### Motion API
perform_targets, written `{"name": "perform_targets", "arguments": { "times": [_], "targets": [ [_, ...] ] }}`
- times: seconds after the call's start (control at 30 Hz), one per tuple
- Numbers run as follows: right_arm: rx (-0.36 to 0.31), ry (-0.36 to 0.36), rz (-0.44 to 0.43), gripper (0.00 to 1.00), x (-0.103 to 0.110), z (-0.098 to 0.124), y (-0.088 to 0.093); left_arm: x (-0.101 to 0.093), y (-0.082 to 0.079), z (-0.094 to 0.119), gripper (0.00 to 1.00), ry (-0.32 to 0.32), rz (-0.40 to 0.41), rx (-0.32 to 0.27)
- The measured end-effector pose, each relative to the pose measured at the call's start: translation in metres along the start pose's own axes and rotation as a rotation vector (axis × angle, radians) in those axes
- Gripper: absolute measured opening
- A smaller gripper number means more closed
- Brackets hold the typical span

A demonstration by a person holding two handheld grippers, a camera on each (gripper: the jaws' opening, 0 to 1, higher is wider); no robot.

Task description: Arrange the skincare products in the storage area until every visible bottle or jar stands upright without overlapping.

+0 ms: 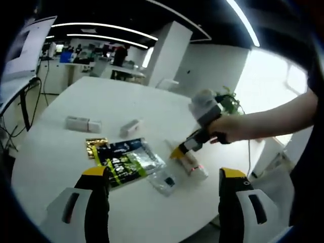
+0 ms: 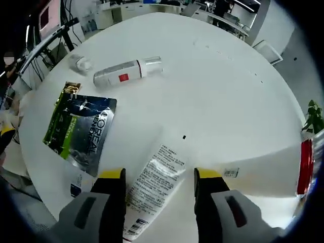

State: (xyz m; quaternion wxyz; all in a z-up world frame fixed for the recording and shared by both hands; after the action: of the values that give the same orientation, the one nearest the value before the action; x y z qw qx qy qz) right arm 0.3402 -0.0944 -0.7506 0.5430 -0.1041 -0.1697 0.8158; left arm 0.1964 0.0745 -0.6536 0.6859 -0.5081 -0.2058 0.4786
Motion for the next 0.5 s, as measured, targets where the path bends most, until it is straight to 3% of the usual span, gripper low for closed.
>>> {"name": "perform_targets", "arguments": {
  "times": [0.17, 0.5],
  "targets": [
    [-0.012, -0.033, 0.0, 0.45, 0.0046, -0.001, 0.0004, 0.0002, 0.0023, -0.0008, 0.81, 0.002, -0.004, 0.006],
    [-0.089, -0.09, 0.136, 0.36, 0.0106, -0.0002, -0.0013, 0.0, 0.0041, -0.0016, 0.81, -0.001, -0.007, 0.019]
  ]
}}
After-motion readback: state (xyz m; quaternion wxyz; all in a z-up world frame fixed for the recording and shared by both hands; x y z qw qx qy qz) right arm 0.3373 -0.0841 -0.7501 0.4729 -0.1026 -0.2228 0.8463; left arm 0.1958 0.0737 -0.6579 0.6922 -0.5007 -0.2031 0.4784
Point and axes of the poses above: the point that each gripper's makers call its tool centre point, and the gripper's own axes: z roughly backward along the fingers, x roughly to its left, y roughly out of its underside, the point moved 2 cm from there along z, roughly backward along the fingers, and after that the axes turned 10 degrees about -z, right-handed, at the moved point
